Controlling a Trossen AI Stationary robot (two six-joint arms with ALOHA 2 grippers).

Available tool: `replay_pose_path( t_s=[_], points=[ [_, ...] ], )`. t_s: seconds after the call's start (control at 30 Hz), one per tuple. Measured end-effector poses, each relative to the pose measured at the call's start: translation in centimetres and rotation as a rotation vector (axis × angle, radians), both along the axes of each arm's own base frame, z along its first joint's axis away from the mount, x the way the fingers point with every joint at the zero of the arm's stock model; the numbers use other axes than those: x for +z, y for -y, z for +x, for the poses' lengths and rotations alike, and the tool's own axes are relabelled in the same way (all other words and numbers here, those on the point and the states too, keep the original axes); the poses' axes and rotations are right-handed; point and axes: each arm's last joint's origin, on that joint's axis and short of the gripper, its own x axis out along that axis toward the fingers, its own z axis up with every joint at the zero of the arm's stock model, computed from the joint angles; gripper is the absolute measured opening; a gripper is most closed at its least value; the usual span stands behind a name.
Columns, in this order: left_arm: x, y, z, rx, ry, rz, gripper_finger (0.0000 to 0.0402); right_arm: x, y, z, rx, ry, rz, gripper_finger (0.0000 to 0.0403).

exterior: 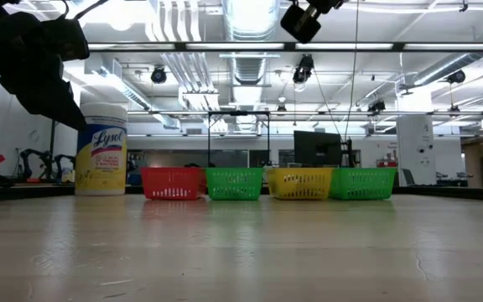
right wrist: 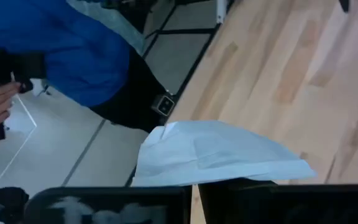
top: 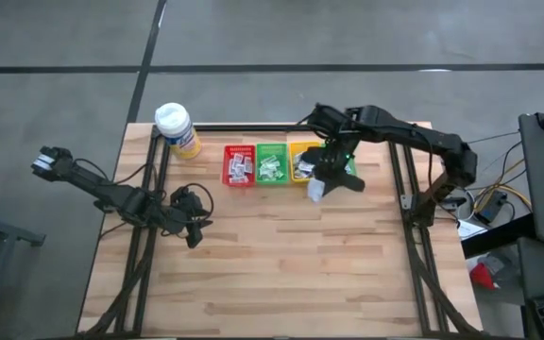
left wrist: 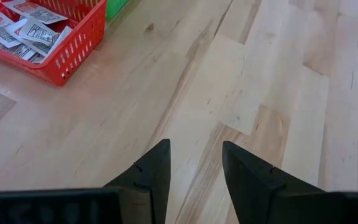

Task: Pick & Place First Aid Supplies
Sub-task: Put the blue fingertip bandage into the right green bin

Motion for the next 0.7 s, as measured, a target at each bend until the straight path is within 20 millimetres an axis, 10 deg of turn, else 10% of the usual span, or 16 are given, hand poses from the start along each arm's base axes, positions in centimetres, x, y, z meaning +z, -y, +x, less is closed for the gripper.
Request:
replay_pose_path(
  t_s=[0.23,0.5,0.7],
  points=[
    [0.0,0.0,0.0,0.000,0.000,0.000,0.0138,-0.6,0.3,0.3,-0.042,-0.057,-0.009,0.0008],
    [0.0,0.0,0.0,0.010,0.004,0.011,0.0138,-2.4,2.3,-1.5,-0.694,-0.634,-0.575,0.0008],
    [0.0,0.0,0.0,0.010,0.004,0.011,0.0138,-2.8,4.5,-2.9,-0.961,-0.786,-0.665,0.0008]
  ],
)
